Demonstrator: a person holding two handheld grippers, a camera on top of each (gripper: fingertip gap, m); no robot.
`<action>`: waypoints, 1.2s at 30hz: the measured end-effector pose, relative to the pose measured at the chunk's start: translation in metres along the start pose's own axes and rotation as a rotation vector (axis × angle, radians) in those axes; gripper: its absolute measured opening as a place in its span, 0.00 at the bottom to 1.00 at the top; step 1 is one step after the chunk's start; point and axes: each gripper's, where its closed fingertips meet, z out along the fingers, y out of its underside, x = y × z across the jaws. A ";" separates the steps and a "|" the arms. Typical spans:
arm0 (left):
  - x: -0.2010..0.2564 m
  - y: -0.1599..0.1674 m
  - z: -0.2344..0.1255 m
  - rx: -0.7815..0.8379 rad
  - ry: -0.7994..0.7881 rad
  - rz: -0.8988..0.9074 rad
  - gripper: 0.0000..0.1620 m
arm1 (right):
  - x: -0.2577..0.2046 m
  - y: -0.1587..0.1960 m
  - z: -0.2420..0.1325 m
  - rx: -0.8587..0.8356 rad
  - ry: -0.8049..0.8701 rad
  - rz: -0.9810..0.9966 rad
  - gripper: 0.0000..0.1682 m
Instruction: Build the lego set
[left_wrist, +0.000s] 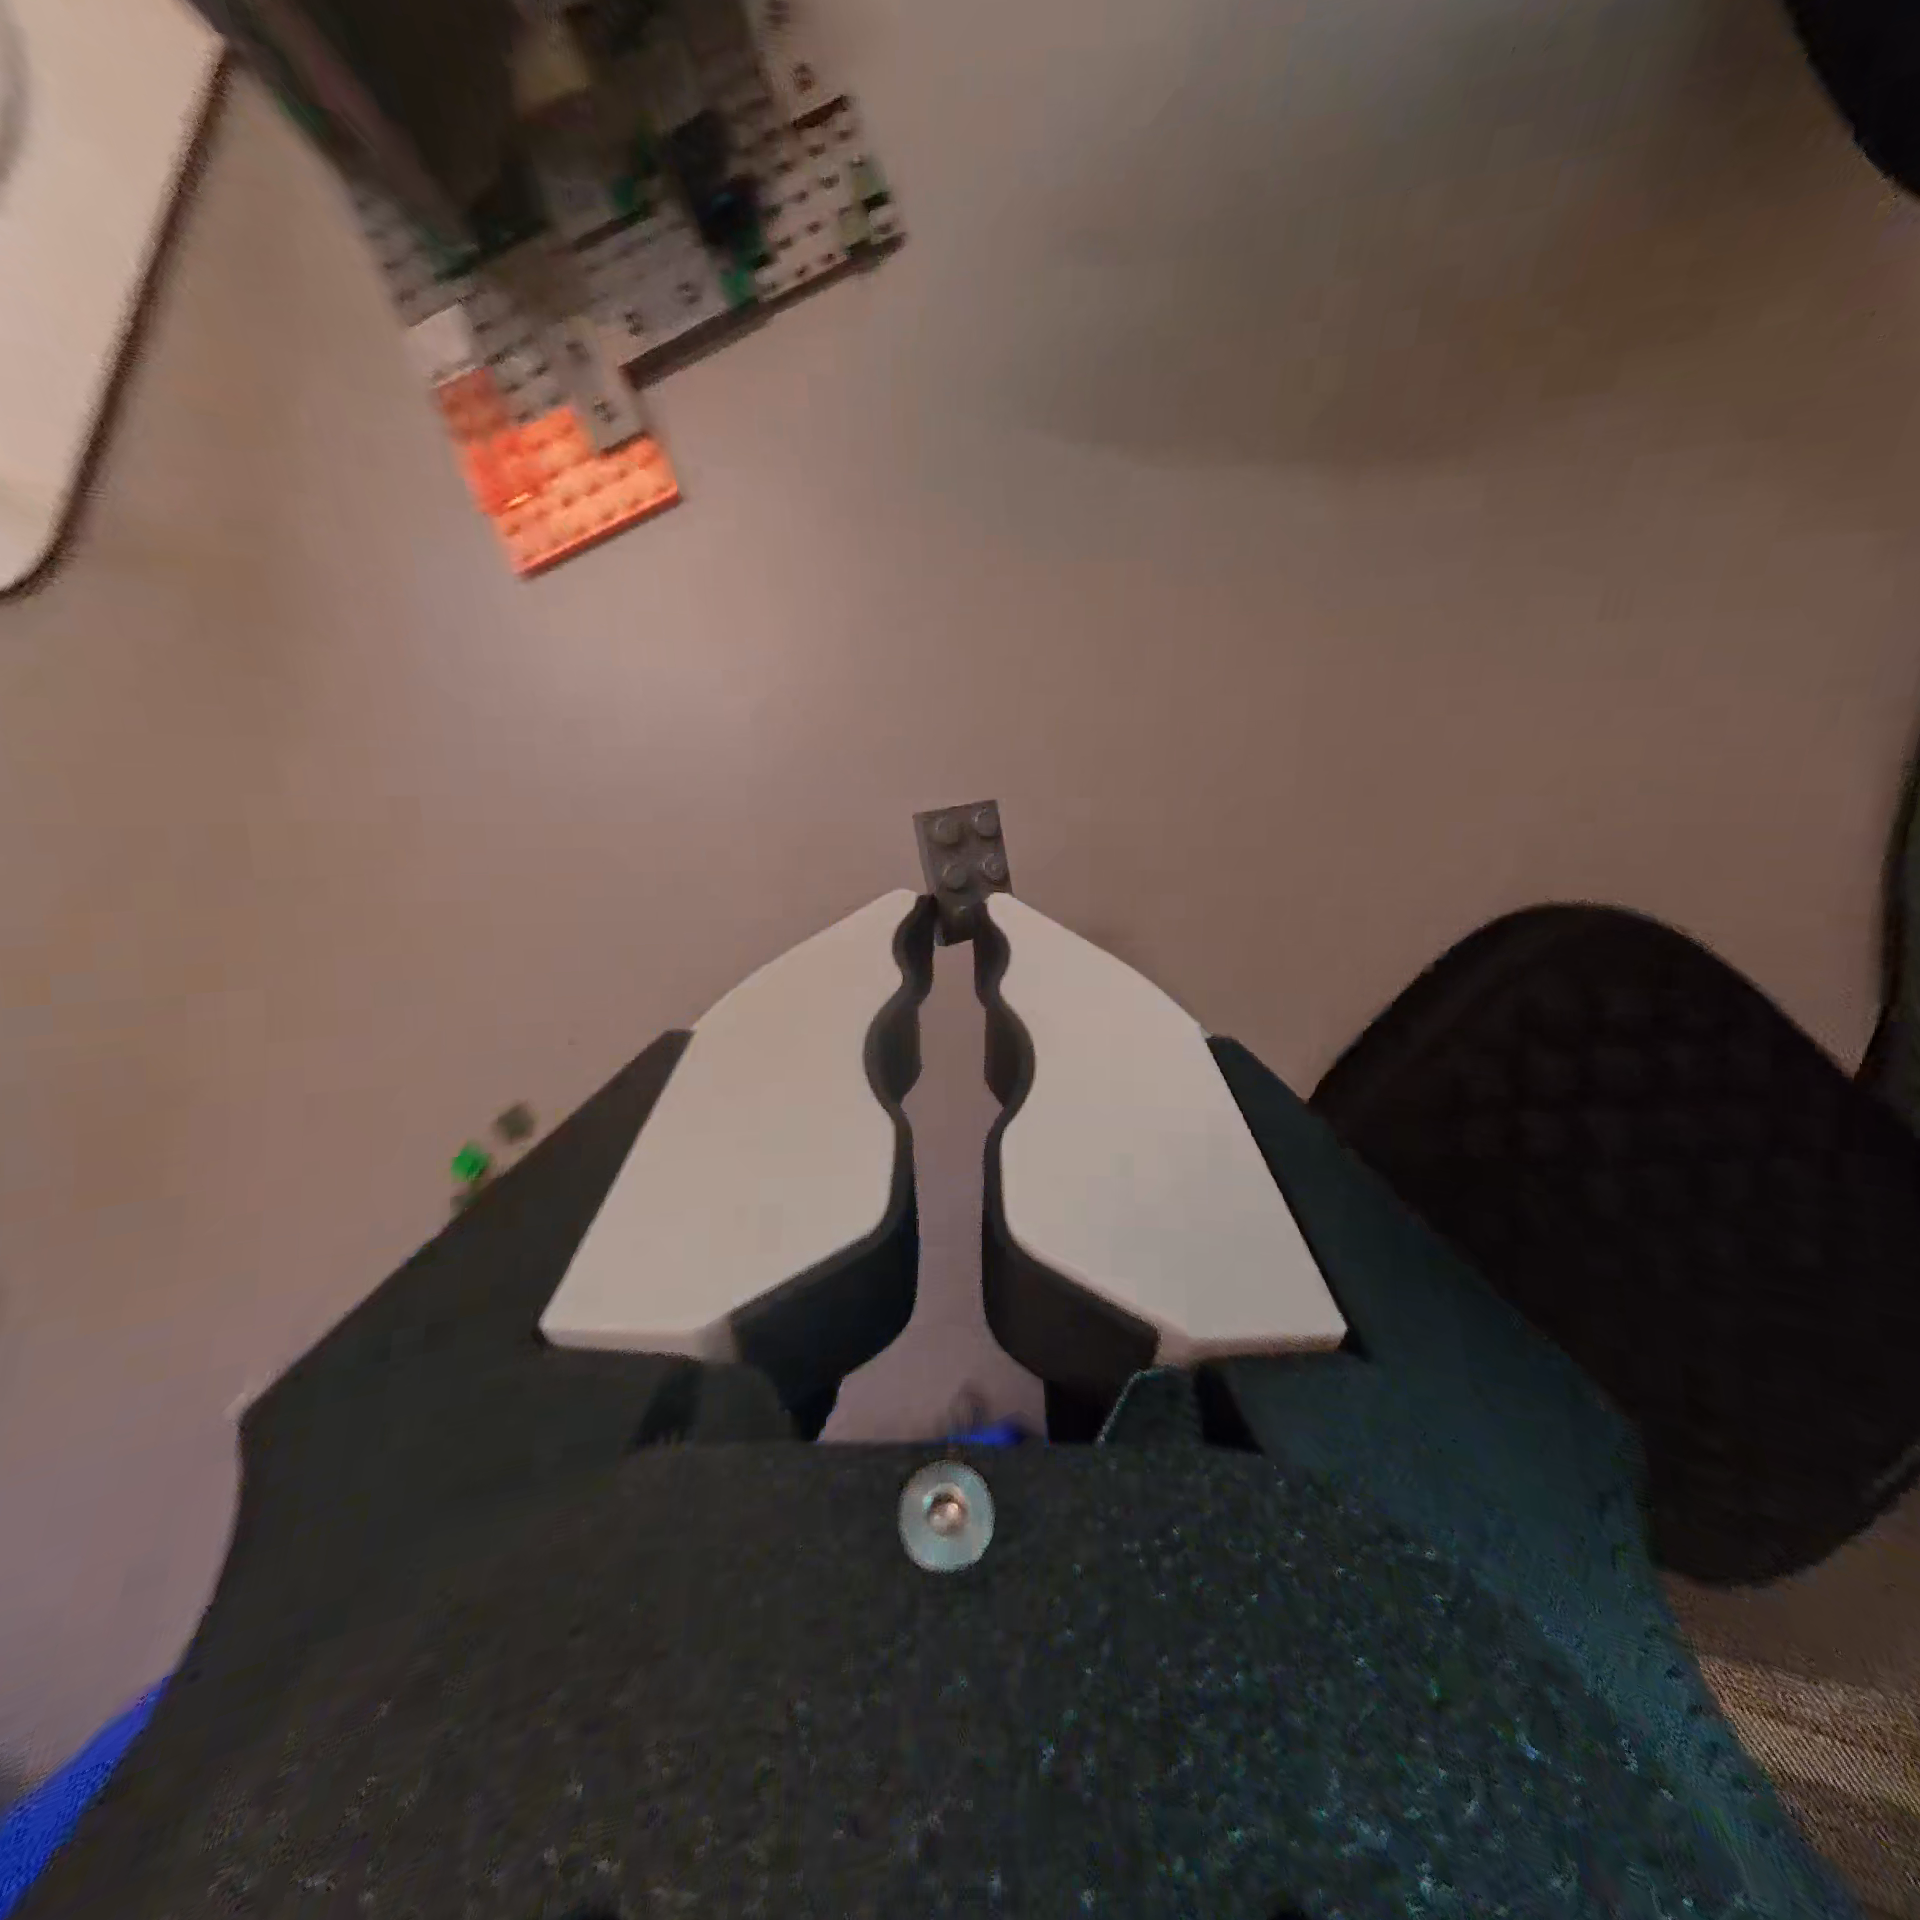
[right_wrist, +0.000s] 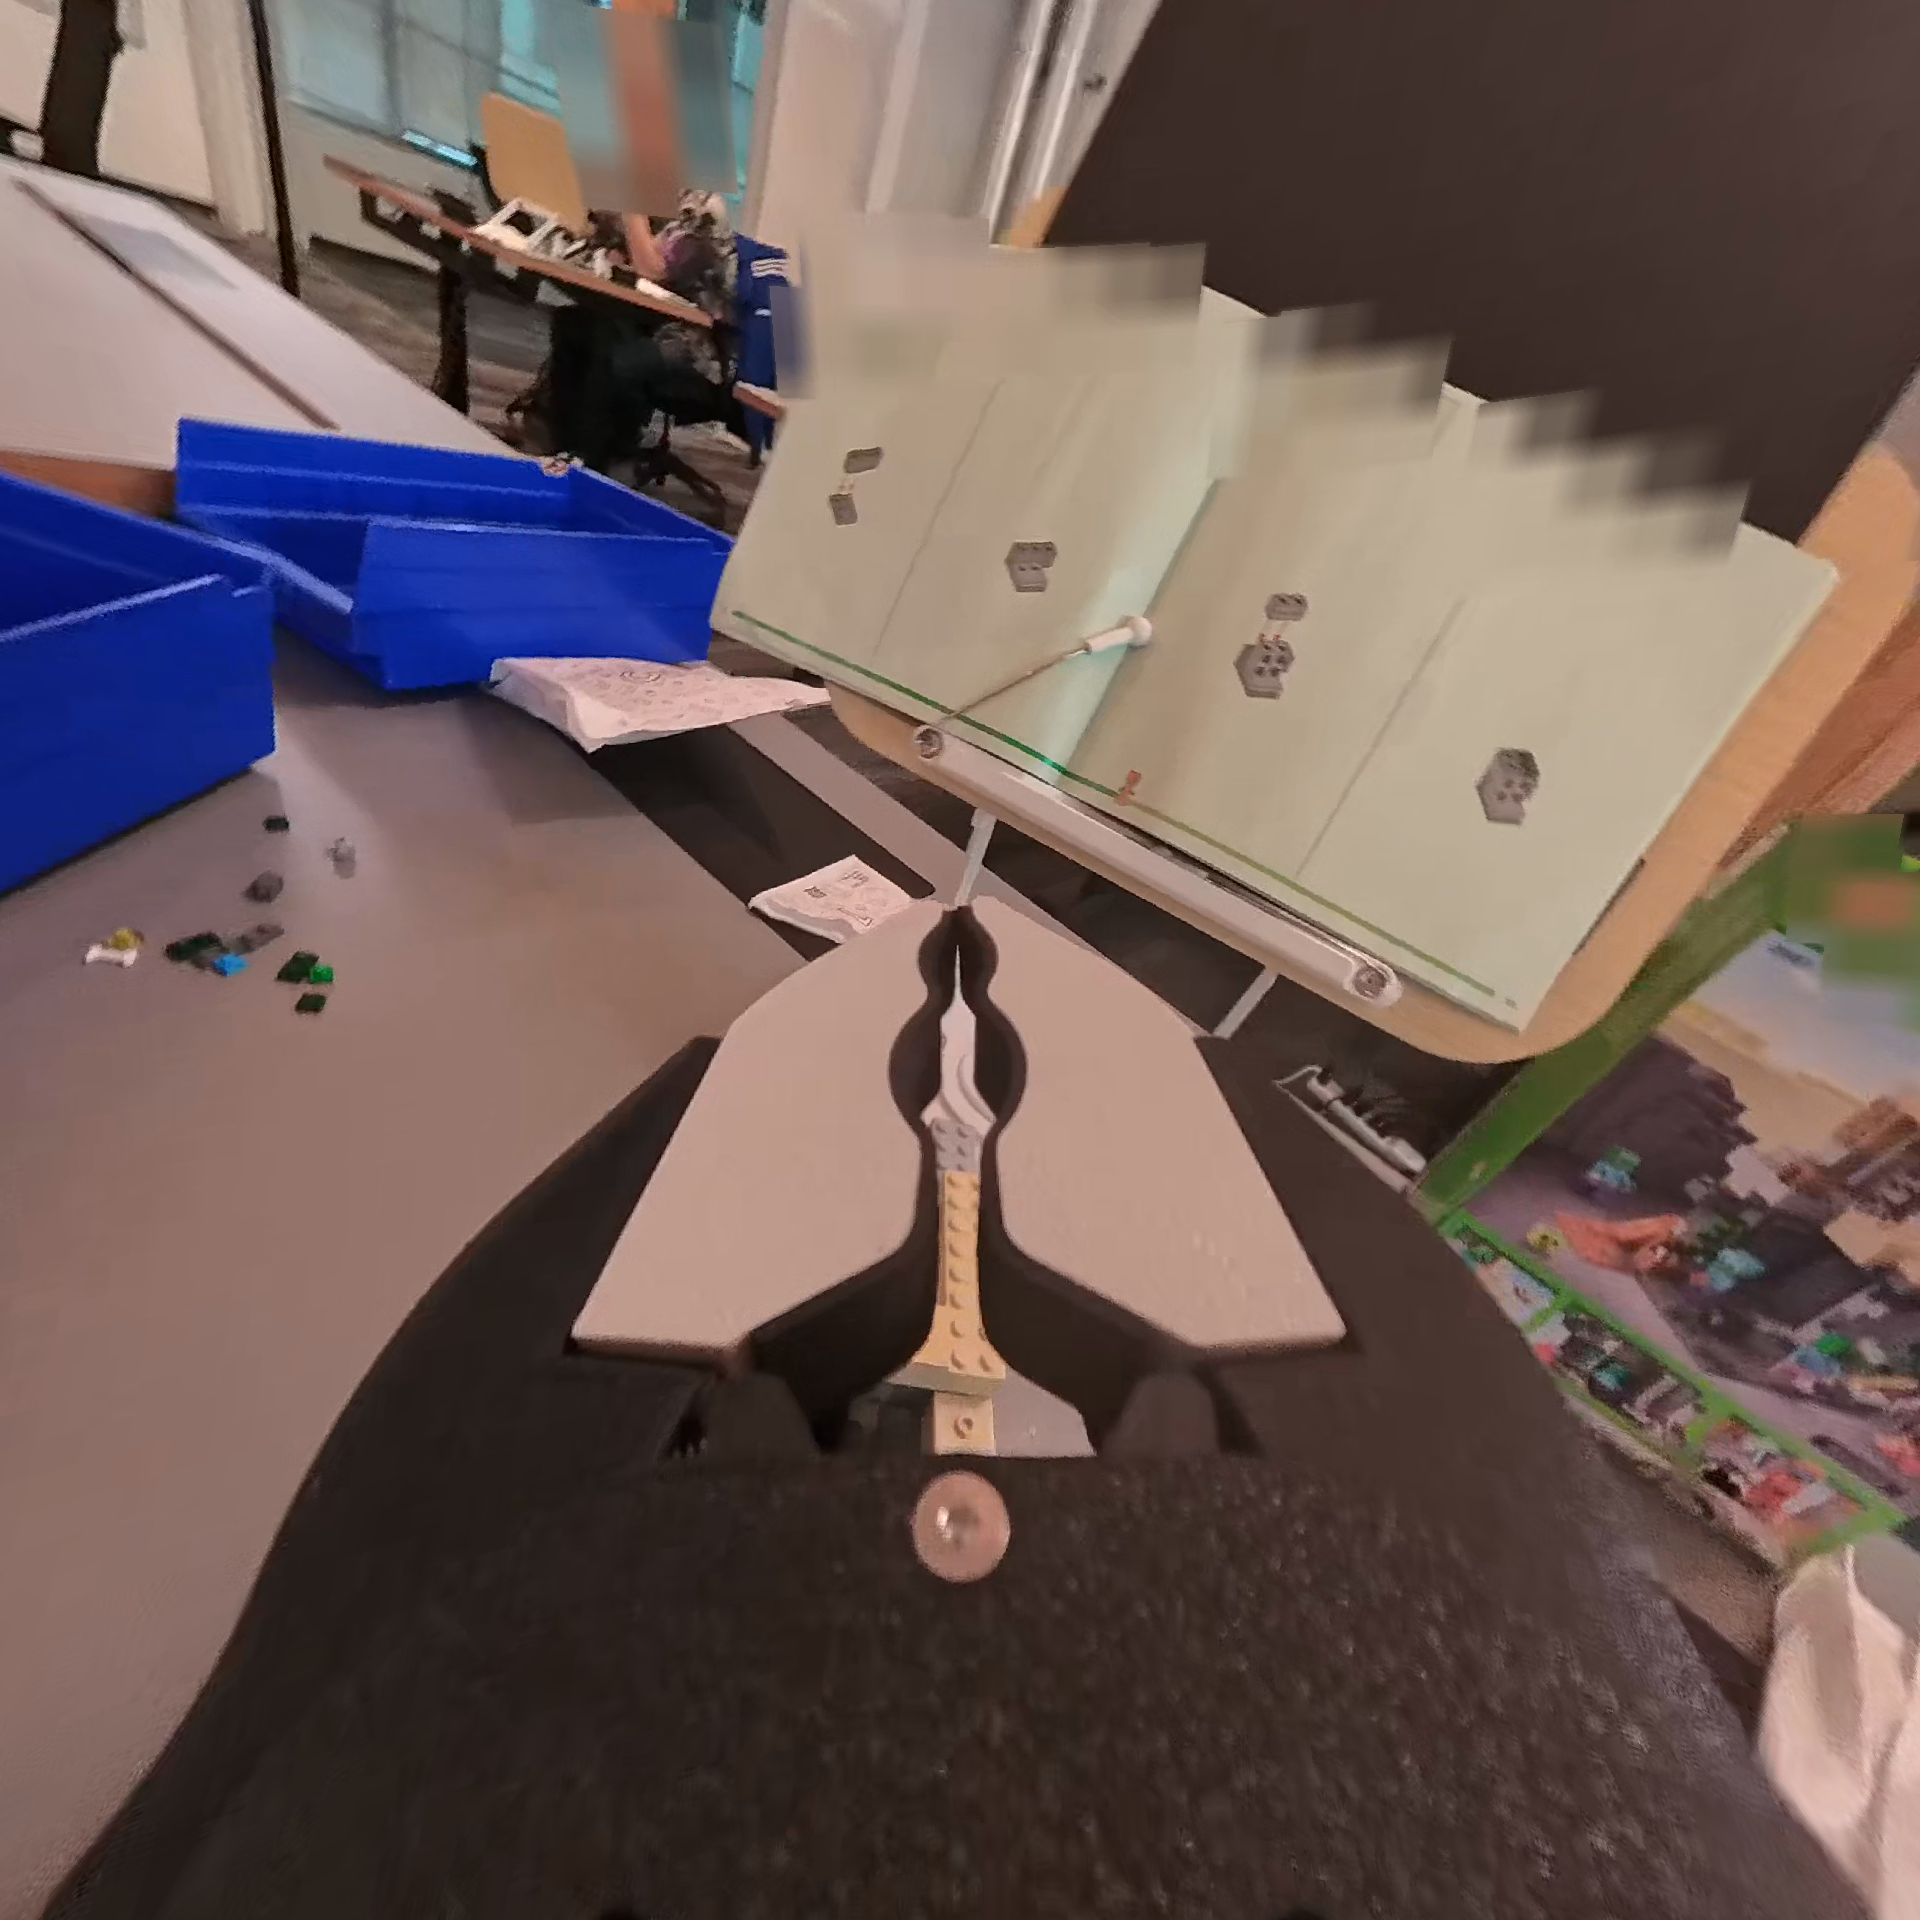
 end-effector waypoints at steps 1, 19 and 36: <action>0.005 -0.005 0.015 -0.009 0.019 0.005 0.04 | 0.006 0.001 0.000 -0.002 0.020 0.020 0.00; 0.042 -0.035 0.100 0.034 0.157 0.051 0.07 | 0.082 0.015 -0.021 0.077 0.347 0.298 0.00; 0.032 -0.052 0.007 0.378 -0.064 -0.014 0.16 | 0.145 0.129 -0.111 -0.140 0.662 0.287 0.00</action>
